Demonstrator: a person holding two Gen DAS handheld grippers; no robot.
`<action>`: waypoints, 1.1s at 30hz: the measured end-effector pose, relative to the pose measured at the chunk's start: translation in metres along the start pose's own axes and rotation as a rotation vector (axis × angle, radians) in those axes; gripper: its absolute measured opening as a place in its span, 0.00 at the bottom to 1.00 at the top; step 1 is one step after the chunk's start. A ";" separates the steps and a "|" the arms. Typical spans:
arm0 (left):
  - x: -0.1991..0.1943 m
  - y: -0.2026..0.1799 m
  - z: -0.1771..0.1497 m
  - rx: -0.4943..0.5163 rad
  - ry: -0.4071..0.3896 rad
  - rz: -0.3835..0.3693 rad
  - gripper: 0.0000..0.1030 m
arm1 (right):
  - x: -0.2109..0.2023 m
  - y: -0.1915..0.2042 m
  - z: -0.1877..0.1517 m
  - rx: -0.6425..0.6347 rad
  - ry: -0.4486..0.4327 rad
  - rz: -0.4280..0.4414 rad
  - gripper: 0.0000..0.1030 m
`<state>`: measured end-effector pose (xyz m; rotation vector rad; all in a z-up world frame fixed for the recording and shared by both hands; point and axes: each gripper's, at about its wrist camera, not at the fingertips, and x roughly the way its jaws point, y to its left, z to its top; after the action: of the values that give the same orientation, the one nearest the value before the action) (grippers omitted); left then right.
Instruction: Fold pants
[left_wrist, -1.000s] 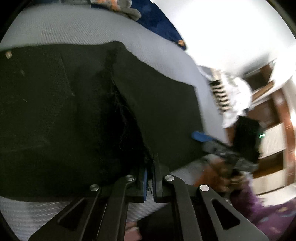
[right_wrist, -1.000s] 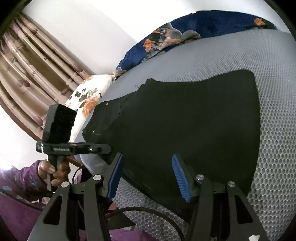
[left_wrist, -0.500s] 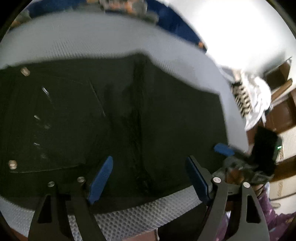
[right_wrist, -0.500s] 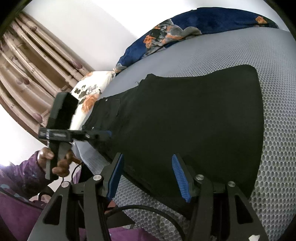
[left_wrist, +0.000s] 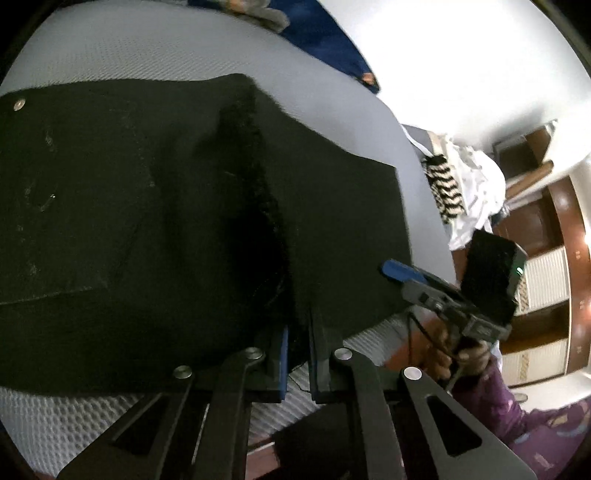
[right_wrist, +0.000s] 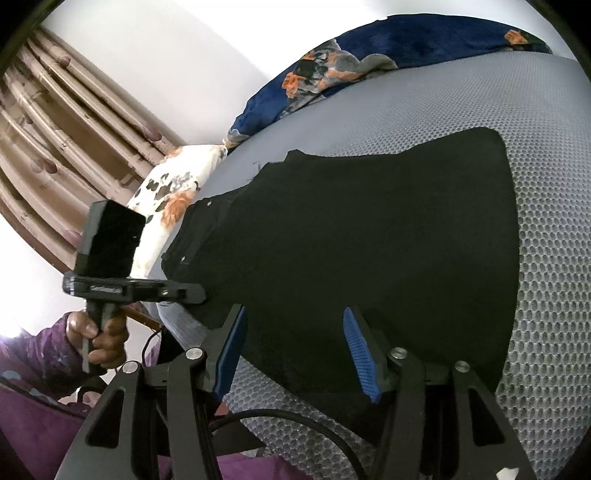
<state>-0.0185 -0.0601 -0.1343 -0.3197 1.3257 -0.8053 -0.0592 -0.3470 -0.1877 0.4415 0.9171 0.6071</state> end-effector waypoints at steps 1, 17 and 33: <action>-0.003 -0.002 -0.001 -0.004 -0.002 -0.009 0.08 | -0.001 0.000 0.000 -0.001 -0.002 0.002 0.51; -0.026 0.031 -0.008 -0.077 -0.121 0.142 0.50 | -0.015 0.016 0.012 -0.058 -0.067 0.014 0.51; -0.116 0.068 -0.017 -0.131 -0.354 0.231 0.69 | -0.085 -0.057 0.017 0.208 -0.183 -0.121 0.62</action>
<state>-0.0147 0.0698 -0.0966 -0.3850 1.0591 -0.4444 -0.0672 -0.4474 -0.1614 0.6125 0.8281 0.3555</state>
